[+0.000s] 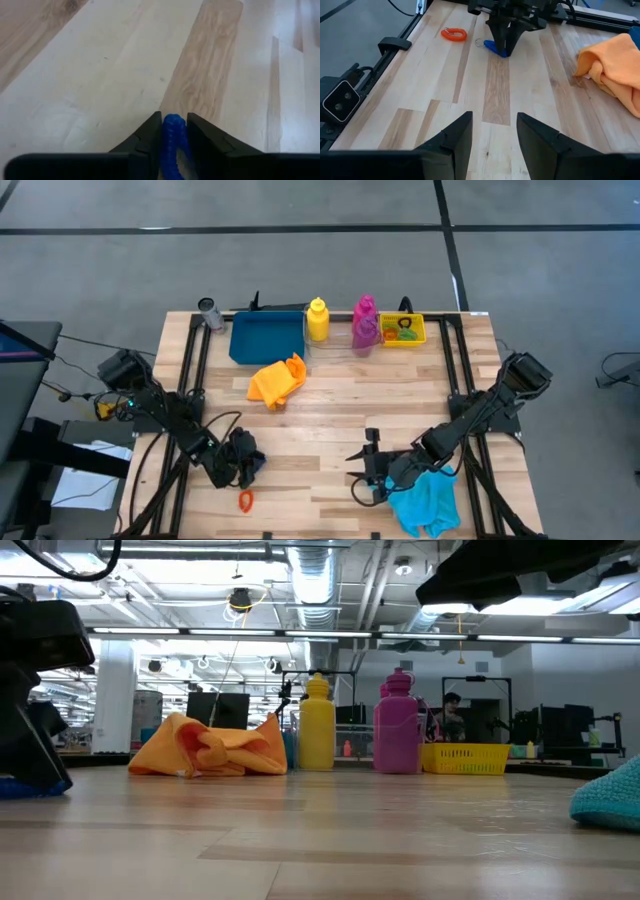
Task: Pick & Place Sports Items
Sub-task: Put the blue spring keychain into the yellow bin
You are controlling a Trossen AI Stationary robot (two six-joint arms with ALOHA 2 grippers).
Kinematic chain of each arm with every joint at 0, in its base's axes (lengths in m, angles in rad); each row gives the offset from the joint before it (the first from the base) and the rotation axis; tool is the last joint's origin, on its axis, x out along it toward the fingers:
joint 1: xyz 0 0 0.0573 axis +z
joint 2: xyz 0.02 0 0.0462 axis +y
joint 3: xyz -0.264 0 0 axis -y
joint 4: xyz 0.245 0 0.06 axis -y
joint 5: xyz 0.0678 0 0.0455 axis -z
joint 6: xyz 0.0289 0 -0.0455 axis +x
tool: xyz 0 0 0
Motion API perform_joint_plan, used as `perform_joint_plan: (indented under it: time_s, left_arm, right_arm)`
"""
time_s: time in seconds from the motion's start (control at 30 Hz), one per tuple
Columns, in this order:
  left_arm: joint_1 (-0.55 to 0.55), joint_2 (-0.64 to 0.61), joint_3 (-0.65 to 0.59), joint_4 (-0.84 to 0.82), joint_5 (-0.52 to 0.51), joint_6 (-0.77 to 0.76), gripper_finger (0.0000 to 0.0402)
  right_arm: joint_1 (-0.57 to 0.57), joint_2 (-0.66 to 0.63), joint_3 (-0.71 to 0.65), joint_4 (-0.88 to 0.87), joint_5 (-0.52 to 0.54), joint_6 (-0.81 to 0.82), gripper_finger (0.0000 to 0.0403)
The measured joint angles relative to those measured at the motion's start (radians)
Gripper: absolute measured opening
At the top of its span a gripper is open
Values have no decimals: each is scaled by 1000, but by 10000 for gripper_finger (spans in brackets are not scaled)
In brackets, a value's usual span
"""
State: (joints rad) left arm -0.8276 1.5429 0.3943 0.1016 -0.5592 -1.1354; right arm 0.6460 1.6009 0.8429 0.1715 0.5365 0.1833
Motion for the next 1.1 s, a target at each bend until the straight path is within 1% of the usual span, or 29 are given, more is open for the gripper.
perform_joint_plan:
  time_s: [0.2, 0.27, 0.37, 0.5, 0.7, 0.87, 1.0, 1.1]
  left_arm:
    - [0, 1, 0, 20, 8, 63, 18]
    - [-2, 2, -3, 55, -14, 81, 10]
    - [-2, 7, -5, 162, -50, 151, 13]
    - [21, 6, -4, 358, -78, 316, 8]
    - [78, 5, -4, 649, -100, 561, 10]
    - [145, 4, -3, 851, -107, 742, 11]
    - [225, 3, -3, 971, -114, 815, 8]
    - [293, 2, -1, 1006, -110, 823, 8]
  right_arm:
    - [0, 0, 0, -4, 0, 0, 146]
    - [0, 0, 0, -5, 0, 0, 146]
    - [0, 0, 0, -5, 0, 0, 146]
    - [0, 0, 0, -4, 0, -7, 146]
    - [-7, 0, 0, -3, 0, -8, 146]
    - [-16, 0, 0, 17, 0, -8, 146]
    - [-20, 0, 0, 78, 66, -8, 146]
    - [-26, 0, 0, 121, 144, -9, 146]
